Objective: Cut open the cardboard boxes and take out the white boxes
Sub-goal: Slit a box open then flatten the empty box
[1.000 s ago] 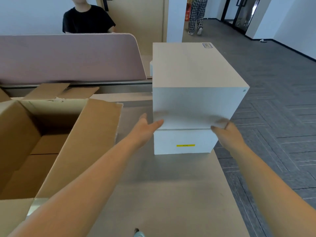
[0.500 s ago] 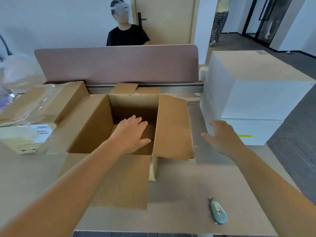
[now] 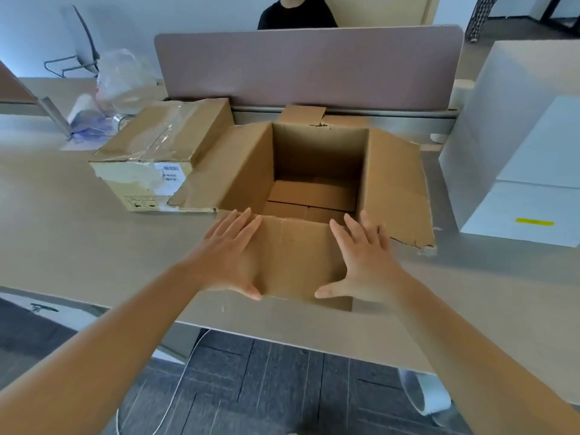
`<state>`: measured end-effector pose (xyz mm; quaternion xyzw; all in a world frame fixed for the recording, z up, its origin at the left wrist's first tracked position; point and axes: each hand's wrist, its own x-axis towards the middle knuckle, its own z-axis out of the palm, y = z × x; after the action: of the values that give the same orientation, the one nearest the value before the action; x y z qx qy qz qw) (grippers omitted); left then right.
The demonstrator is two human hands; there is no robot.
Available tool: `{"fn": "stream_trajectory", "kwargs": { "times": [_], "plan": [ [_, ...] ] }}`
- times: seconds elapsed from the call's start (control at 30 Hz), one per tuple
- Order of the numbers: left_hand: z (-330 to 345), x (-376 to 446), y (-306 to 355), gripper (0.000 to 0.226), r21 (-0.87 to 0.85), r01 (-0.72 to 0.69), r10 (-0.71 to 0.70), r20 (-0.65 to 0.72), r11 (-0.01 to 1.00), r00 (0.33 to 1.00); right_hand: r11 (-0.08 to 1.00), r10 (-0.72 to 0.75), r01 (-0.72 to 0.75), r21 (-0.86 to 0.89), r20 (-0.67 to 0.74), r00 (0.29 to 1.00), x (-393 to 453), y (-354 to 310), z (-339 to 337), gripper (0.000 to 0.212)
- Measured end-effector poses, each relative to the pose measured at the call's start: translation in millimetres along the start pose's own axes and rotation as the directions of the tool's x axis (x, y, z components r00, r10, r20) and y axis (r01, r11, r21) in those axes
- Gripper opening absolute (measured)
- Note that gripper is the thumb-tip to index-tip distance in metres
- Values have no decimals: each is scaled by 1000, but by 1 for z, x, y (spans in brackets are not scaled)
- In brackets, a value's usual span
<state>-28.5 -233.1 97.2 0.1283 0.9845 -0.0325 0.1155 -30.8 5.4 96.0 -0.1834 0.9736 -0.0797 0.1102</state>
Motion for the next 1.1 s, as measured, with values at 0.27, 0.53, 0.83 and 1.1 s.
{"fn": "stream_trajectory", "kwargs": {
  "times": [0.27,0.53,0.83,1.1],
  "plan": [
    [-1,-21,5,121,-14,55,-55,-12,998,998,995,-41,42,-86,14,999,-13,-4,11,122],
    [-27,-45,-5,79,-445,151,-287,-255,883,924,844,48,11,537,-96,994,-32,-9,-14,90],
    [-49,-14,-30,42,-881,-49,-603,-361,470,711,417,501,97,904,-318,805,-12,-15,-31,28],
    [-22,26,-40,25,-990,77,-551,132,-122,824,43,732,3,999,-34,680,12,-26,-8,25]
  ]
}}
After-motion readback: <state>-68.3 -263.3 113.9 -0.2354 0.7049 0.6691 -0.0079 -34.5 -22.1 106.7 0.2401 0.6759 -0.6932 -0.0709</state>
